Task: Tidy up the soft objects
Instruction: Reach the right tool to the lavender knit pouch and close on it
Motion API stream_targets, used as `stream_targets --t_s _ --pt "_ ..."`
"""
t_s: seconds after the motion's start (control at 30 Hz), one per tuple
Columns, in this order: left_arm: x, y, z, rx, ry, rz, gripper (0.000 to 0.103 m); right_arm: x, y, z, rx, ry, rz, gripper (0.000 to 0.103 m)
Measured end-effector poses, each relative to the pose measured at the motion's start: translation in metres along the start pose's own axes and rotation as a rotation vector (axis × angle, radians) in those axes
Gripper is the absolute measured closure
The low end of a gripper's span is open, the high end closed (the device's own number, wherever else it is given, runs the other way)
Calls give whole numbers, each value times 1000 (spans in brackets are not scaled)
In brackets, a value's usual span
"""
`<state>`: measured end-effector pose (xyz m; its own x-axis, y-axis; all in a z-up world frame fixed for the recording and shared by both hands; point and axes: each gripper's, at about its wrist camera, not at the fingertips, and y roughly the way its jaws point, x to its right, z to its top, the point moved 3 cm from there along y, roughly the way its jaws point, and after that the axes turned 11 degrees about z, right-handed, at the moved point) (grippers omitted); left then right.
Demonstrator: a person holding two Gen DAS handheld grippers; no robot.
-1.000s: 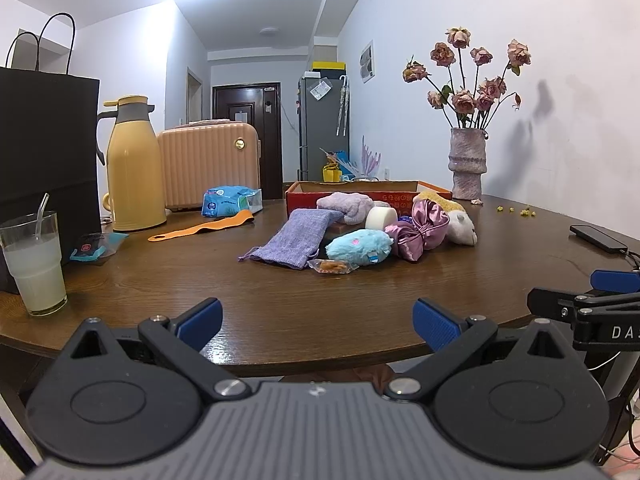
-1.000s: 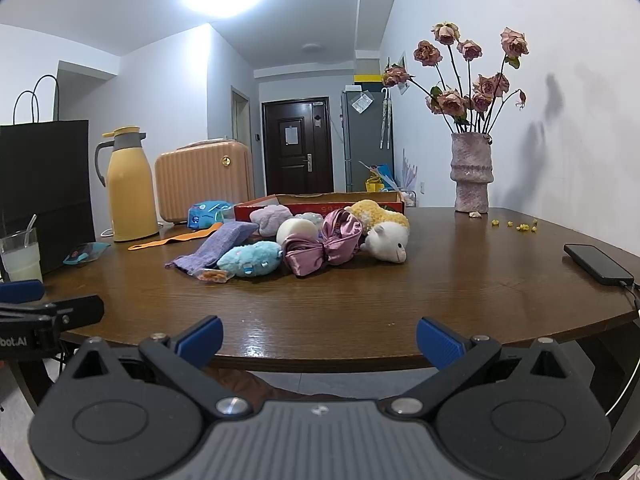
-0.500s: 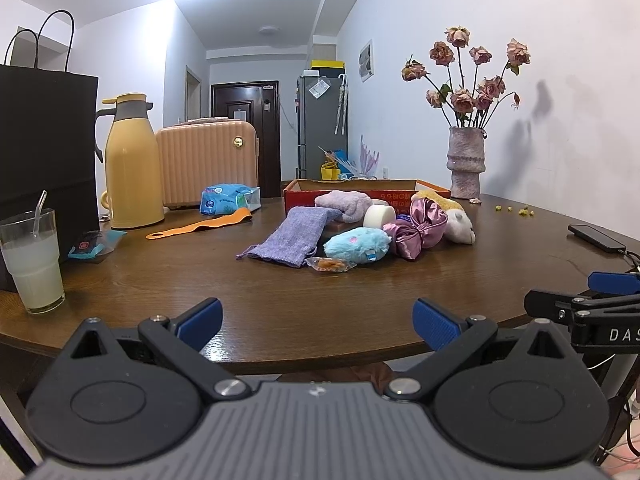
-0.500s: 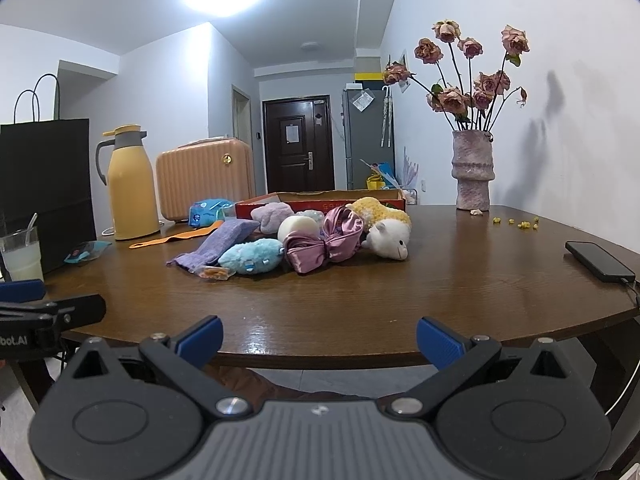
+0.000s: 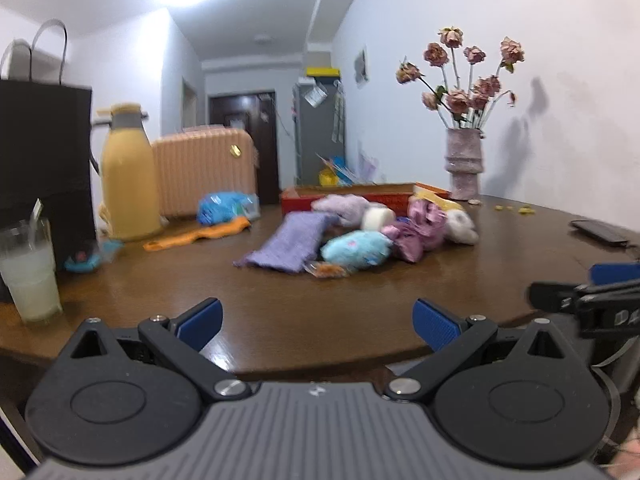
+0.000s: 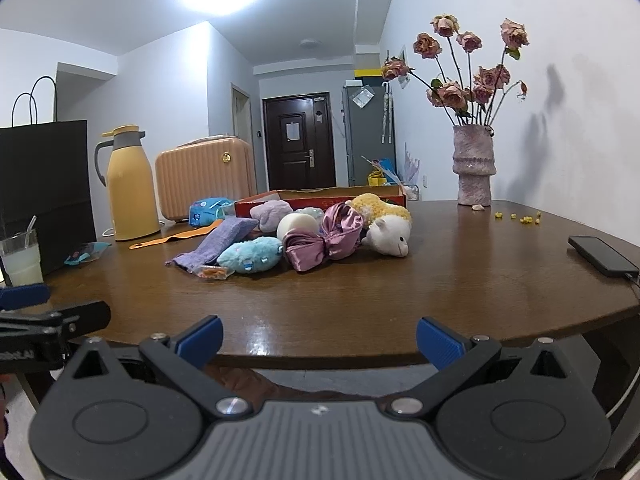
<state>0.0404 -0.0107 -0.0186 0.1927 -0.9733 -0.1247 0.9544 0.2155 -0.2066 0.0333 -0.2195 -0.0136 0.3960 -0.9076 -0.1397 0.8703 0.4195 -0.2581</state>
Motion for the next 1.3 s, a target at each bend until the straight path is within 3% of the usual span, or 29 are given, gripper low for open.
stream_targets --t_s 0.1,0.2,0.33,0.5,0.57,0.73,0.87,0.97,1.03,1.1,1.17,1.2,1.23,1.3 --pt "3 18 5 26 -1 -1 0 7 12 12 16 -35 -2 0" --pt "2 43 13 -27 -26 -48 0 16 30 27 47 -36 8 0" --pt "1 81 26 -117 -42 -98 0 28 71 42 -33 14 49 0" --pt "-5 137 48 -188 -88 -60 0 29 114 60 -86 16 71 0" --pt "-10 160 56 -221 -108 -39 0 28 128 70 -86 32 110 3" --pt "-30 211 64 -283 -199 -12 2 18 171 106 -74 18 245 26" --pt "-37 241 60 -353 -206 -20 22 -5 233 138 -107 -74 367 32" --pt "-34 257 53 -396 -179 -30 41 -27 293 149 -198 -121 430 43" --pt "-33 266 47 -439 -177 -49 53 -36 330 147 -280 -137 431 50" --pt "-34 269 47 -440 -182 -47 73 -45 353 143 -332 -173 392 51" --pt "-35 272 46 -445 -177 -52 86 -52 364 138 -370 -193 373 55" --pt "-36 273 45 -446 -181 -49 97 -55 366 136 -379 -200 363 67" --pt "-37 274 46 -446 -181 -53 98 -57 364 135 -377 -200 370 85" --pt "-36 270 51 -428 -184 -60 99 -54 358 136 -363 -167 385 95"
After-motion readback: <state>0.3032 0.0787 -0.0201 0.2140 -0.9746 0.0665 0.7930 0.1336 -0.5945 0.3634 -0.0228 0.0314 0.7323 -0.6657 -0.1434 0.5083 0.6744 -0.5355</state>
